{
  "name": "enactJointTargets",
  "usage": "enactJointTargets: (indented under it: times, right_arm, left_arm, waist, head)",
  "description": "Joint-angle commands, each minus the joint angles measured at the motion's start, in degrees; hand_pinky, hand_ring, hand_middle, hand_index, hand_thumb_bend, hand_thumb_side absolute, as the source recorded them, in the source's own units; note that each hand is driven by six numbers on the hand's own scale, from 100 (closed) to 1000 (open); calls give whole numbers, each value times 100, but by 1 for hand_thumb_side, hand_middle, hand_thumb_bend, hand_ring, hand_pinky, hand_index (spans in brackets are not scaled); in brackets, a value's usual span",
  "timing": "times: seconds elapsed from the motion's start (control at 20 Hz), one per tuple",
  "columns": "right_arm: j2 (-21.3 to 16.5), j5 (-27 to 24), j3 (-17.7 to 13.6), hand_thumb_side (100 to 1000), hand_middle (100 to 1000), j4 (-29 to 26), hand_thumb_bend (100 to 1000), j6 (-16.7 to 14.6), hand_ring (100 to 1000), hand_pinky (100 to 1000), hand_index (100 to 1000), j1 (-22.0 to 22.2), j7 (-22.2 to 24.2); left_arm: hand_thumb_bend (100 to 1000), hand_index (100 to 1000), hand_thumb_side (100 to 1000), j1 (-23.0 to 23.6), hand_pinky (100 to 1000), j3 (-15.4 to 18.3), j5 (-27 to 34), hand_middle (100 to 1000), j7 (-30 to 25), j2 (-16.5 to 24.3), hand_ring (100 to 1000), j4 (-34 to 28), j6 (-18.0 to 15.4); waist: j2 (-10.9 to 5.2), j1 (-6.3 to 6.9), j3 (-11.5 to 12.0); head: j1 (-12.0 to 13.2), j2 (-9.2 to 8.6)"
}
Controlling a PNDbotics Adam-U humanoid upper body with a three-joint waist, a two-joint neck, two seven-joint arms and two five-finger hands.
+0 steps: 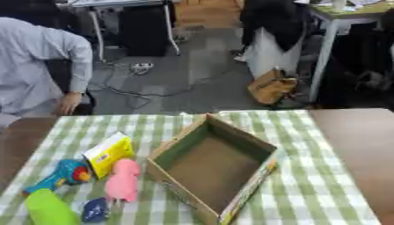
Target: Pick up objects on the table and place them in the box.
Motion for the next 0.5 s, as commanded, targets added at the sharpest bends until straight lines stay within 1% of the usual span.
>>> enactJointTargets:
  times: [0.05, 0.1, 0.2, 0.3, 0.5]
  right_arm:
    - [-109, 15, -10, 1000, 925, -88, 100, 25, 908, 729, 1000, -62, 7]
    - [-108, 14, -7, 1000, 925, -88, 100, 27, 908, 729, 1000, -62, 10]
    - [-108, 14, -5, 1000, 925, -88, 100, 30, 907, 728, 1000, -61, 14]
    - [-105, 12, -3, 1000, 925, -88, 100, 32, 908, 728, 1000, -61, 15]
    - [-105, 9, -1, 1000, 924, -88, 100, 36, 907, 728, 1000, -60, 18]
  left_arm:
    - [289, 1000, 1000, -91, 927, 82, -33, 943, 1, 274, 943, -65, 9]
    - [295, 1000, 1000, -89, 926, 77, -42, 942, 0, 288, 942, -60, 9]
    - [311, 962, 1000, -94, 924, 67, -73, 938, -20, 315, 941, -45, 16]
    - [320, 947, 1000, -115, 923, 57, -131, 929, -60, 333, 939, -29, 29]
    - [322, 934, 1000, -158, 922, 41, -333, 924, -175, 360, 939, 7, 60]
  waist:
    - [-194, 89, 1]
    - [-191, 90, 2]
    - [-188, 89, 4]
    - [-186, 85, 6]
    - [-189, 71, 8]
  head:
    - [-17, -38]
    - [-28, -31]
    - [-43, -22]
    - [-44, -14]
    - [-21, 16]
